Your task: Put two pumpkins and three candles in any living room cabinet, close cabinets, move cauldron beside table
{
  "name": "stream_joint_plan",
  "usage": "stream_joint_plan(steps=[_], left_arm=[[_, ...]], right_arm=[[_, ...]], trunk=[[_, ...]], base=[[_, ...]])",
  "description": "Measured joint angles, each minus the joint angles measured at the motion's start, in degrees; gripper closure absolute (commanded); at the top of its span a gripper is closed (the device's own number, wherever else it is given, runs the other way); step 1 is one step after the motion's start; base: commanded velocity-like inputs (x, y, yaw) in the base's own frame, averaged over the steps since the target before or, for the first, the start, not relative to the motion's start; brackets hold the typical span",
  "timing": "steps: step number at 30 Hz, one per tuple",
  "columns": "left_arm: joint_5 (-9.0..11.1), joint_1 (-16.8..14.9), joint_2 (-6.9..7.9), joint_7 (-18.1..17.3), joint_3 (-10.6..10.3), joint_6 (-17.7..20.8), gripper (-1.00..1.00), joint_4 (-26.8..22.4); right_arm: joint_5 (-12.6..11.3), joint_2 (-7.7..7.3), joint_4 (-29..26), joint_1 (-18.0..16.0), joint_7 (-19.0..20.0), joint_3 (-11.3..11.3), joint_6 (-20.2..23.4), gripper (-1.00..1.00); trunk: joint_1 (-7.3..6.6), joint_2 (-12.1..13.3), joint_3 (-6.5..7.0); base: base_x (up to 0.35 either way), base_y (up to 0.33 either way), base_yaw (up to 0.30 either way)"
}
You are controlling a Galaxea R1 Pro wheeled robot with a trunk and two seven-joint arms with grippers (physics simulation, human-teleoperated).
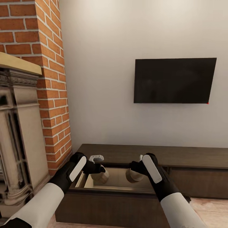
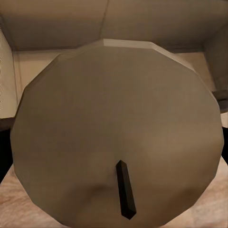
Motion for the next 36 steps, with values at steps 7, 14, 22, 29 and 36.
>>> stream_joint_plan(steps=[7, 14, 22, 29, 36], left_arm=[[-0.09, -0.01, -0.05, 0.20, 0.01, -1.13, 1.00, 0.06], [-0.25, -0.01, -0.64, 3.31, 0.05, -3.06, 1.00, 0.12], [-0.25, -0.01, -1.38, 4.84, 0.01, -5.18, 1.00, 0.18], [-0.22, 0.00, -2.03, 6.93, 0.01, -5.45, 1.00, 0.59], [-0.28, -0.01, -2.45, 7.90, 0.02, -5.41, 1.00, 1.96]], right_arm=[[0.40, 0.01, 6.25, -1.93, 0.05, 5.25, -6.45, 1.00], [0.36, 0.21, 7.11, -2.13, 0.13, 6.39, -7.82, 1.00], [0.35, 0.71, 8.83, -2.33, 0.13, 8.61, -10.78, 1.00], [0.21, 1.10, 9.13, -2.41, 0.19, 9.20, -11.11, 1.00], [0.31, 1.23, 9.17, -2.42, 0.19, 9.25, -11.12, 1.00]], trunk=[[0.00, 0.00, 0.00], [0.00, 0.00, 0.00], [0.00, 0.00, 0.00], [0.00, 0.00, 0.00], [0.00, 0.00, 0.00]], base=[[0.000, 0.000, 0.000], [0.000, 0.000, 0.000], [0.000, 0.000, 0.000], [0.000, 0.000, 0.000], [0.000, 0.000, 0.000]])
